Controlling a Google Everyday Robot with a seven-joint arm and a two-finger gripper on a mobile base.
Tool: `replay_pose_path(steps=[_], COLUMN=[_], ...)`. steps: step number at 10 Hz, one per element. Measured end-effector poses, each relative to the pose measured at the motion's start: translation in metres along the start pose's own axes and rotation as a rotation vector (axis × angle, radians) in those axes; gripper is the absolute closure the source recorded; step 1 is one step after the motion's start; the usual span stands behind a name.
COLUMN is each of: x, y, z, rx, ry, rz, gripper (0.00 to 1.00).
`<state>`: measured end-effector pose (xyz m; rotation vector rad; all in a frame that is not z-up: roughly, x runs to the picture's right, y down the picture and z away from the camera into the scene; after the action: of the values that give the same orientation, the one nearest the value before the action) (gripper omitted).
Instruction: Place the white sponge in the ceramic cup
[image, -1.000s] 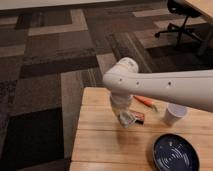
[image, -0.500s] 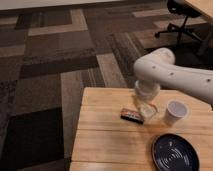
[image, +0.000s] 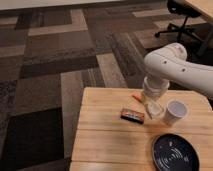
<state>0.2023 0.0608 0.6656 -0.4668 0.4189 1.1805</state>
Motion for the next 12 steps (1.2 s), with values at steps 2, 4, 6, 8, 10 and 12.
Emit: replay_pose_path(steps=[2, 4, 6, 8, 10, 12], x=[-0.008, -0.006, 0.0, 0.009, 0.012, 0.014], y=[-0.008, -0.03, -0.075, -0.111, -0.134, -0.144], z=[-0.001, 0.0, 0.0, 0.0, 0.007, 0.015], rx=[-0.057, -0.061, -0.022, 0.032, 0.057, 0.061], ry=[-0.034, -0.041, -0.034, -0.026, -0.043, -0.064], rz=[0.024, 0.047, 0.074, 0.081, 0.082, 0.073], gripper=[0.97, 0.97, 0.97, 0.97, 0.97, 0.97])
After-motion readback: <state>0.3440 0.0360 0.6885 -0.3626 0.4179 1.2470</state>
